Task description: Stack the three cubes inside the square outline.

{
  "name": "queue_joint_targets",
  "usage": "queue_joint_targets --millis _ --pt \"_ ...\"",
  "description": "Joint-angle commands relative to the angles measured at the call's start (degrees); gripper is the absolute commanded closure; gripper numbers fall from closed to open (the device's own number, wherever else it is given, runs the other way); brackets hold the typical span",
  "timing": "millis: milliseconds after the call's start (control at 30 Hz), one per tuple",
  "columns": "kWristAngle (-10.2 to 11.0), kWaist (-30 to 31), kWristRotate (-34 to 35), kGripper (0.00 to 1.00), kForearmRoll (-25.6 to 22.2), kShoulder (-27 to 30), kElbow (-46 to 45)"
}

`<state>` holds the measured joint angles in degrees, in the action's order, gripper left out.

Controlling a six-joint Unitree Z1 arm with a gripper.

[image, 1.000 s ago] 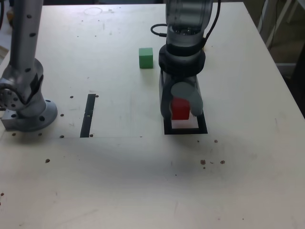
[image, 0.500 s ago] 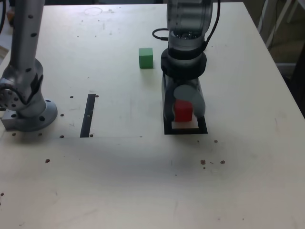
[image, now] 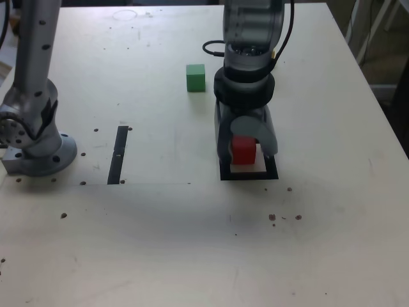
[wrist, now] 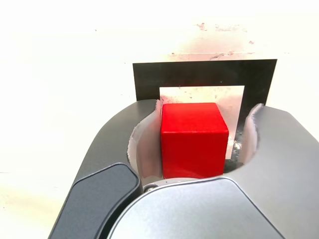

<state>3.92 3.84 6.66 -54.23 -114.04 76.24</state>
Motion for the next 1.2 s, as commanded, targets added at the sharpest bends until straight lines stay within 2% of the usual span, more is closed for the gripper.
queue_joint_targets --millis 0,200,433,767,933,1167 --pt "0.2 -0.2 -0.1 0.02 -0.2 1.4 0.0" --pt "0.5 -0.4 -0.4 0.01 -1.2 3.8 0.7" --pt "1.1 -3.0 -2.7 0.01 -4.5 5.0 1.9" --pt "5.7 -19.6 -12.9 0.01 -6.3 6.0 9.8" --pt "7.7 -27.0 -16.9 0.01 -7.3 3.2 16.8" --pt "9.0 -33.8 -22.5 0.02 -9.6 -5.2 27.8"
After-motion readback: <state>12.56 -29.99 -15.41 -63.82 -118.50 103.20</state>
